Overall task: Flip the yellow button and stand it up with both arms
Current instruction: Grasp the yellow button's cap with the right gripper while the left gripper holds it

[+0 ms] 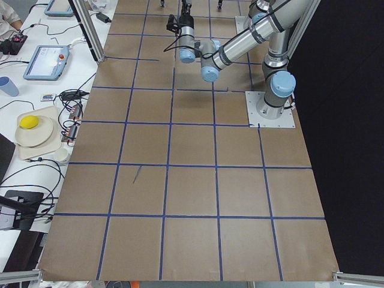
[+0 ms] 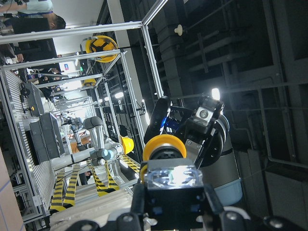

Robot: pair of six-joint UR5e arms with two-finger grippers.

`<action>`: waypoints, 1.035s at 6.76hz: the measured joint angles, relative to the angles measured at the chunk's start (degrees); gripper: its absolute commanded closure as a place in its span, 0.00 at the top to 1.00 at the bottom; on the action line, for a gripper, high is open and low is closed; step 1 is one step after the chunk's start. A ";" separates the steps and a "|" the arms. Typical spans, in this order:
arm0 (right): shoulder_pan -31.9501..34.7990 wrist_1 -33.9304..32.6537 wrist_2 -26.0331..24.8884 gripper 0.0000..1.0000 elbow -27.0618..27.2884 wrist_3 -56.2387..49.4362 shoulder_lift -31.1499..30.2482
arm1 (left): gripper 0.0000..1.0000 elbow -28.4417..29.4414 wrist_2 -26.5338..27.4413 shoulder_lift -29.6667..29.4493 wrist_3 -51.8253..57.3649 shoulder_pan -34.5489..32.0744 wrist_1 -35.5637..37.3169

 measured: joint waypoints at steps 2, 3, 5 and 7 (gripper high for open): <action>0.14 -0.88 -0.10 1.00 -0.42 1.58 1.11 | 0.04 0.53 -0.09 0.03 -0.08 -1.28 -0.19; -0.07 -0.92 -0.75 1.00 -0.55 1.73 1.16 | 0.04 0.55 -0.20 0.07 -0.09 -1.50 -0.21; -1.16 -0.96 -2.64 0.98 -0.71 1.71 0.97 | 0.06 0.58 -0.17 0.08 -0.10 -1.63 -0.22; -1.66 -0.71 -2.85 0.93 -0.75 1.74 0.50 | 0.06 0.57 0.00 0.08 -0.11 -1.66 -0.22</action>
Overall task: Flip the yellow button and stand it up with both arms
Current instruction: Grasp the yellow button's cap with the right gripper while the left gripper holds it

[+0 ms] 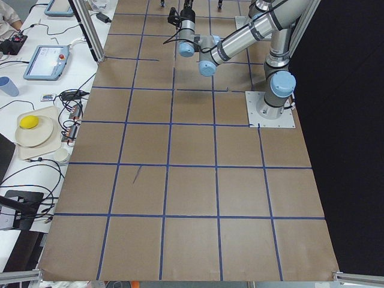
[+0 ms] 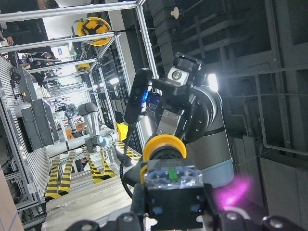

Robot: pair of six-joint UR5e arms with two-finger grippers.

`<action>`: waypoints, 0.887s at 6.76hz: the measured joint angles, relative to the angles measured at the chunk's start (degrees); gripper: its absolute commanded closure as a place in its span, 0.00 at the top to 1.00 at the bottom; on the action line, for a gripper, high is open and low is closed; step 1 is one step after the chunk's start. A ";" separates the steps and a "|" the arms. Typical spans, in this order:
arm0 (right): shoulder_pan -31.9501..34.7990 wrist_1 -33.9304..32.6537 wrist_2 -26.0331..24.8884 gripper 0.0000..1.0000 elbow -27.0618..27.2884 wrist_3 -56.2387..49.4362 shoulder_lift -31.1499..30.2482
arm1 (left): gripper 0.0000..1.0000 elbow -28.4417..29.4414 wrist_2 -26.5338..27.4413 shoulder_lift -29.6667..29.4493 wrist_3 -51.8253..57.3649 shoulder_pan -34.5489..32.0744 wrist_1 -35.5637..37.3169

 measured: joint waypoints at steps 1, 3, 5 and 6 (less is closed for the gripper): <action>0.00 0.12 0.24 0.80 0.04 0.00 -0.16 | 0.06 -0.04 0.03 0.04 -0.02 0.00 0.00; -0.01 0.44 0.62 0.32 0.18 -0.01 -0.23 | 0.06 -0.16 0.02 0.15 -0.87 0.00 0.02; -0.02 0.52 2.18 0.17 0.32 -0.02 -0.22 | 0.06 -0.31 0.06 0.21 -1.42 0.04 0.09; -0.02 0.52 2.79 0.16 0.34 0.00 -0.21 | 0.11 -0.38 0.11 0.18 -1.47 0.06 0.09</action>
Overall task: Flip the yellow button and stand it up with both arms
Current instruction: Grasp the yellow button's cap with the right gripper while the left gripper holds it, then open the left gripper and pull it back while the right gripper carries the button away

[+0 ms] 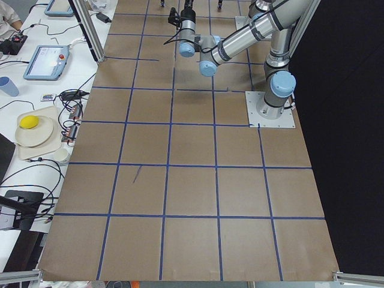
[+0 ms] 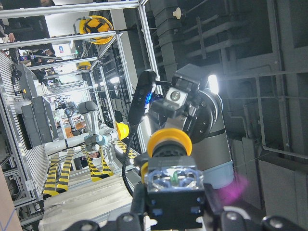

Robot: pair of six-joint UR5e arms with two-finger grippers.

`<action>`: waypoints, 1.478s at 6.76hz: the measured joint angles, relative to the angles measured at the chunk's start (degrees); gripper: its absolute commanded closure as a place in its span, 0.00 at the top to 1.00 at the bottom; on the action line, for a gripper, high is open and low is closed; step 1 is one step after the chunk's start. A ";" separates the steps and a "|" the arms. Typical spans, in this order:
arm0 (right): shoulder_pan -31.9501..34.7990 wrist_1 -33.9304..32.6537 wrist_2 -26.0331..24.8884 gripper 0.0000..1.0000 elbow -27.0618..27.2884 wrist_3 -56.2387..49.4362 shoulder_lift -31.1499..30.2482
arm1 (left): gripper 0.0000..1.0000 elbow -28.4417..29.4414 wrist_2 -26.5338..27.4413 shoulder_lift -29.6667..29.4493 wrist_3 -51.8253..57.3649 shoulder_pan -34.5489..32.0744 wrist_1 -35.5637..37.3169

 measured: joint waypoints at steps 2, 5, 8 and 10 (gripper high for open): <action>0.01 -0.07 0.15 0.15 0.00 0.01 -0.01 | 0.99 -0.02 0.04 -0.02 -0.13 0.05 -0.05; -0.16 -0.18 0.42 0.13 -0.08 0.01 0.03 | 1.00 0.33 0.09 0.00 -4.58 0.26 0.37; -3.79 -0.55 -0.50 0.10 -0.15 -1.05 0.07 | 1.00 2.80 5.34 0.59 -9.70 1.51 0.51; -8.49 -0.31 -4.50 0.09 0.12 -8.99 0.08 | 1.00 9.98 25.42 1.32 -19.35 2.63 -0.07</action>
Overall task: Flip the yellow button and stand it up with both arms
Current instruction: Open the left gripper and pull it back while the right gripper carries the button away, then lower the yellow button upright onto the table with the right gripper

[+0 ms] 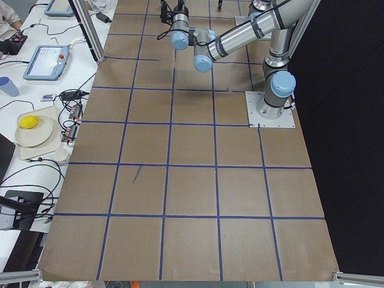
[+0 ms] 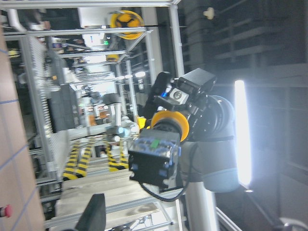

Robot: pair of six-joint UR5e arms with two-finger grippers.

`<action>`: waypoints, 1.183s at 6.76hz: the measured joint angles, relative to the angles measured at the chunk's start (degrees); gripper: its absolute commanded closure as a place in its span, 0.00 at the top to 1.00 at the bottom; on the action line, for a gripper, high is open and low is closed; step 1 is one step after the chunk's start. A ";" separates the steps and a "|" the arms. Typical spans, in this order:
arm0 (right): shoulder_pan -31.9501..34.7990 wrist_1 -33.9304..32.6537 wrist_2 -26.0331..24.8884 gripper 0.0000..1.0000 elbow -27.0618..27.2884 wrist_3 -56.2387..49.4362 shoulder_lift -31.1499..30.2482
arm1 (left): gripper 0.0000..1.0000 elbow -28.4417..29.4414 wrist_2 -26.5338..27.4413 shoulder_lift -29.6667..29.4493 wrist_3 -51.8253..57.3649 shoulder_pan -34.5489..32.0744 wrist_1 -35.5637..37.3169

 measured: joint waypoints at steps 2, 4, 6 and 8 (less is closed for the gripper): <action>-1.85 0.88 -10.76 0.08 0.66 -11.55 0.16 | 1.00 6.37 19.21 0.53 -6.72 -1.27 -3.81; -2.68 1.69 -21.78 0.08 2.37 -27.72 0.25 | 1.00 12.75 43.88 4.40 -7.94 -4.07 -20.38; -6.11 0.26 -31.97 0.07 5.63 -53.09 0.30 | 1.00 18.69 67.76 8.93 -6.98 -4.97 -38.56; -11.76 -9.25 -37.11 0.07 11.41 -76.96 0.21 | 1.00 18.86 83.73 12.11 -6.23 -5.01 -43.39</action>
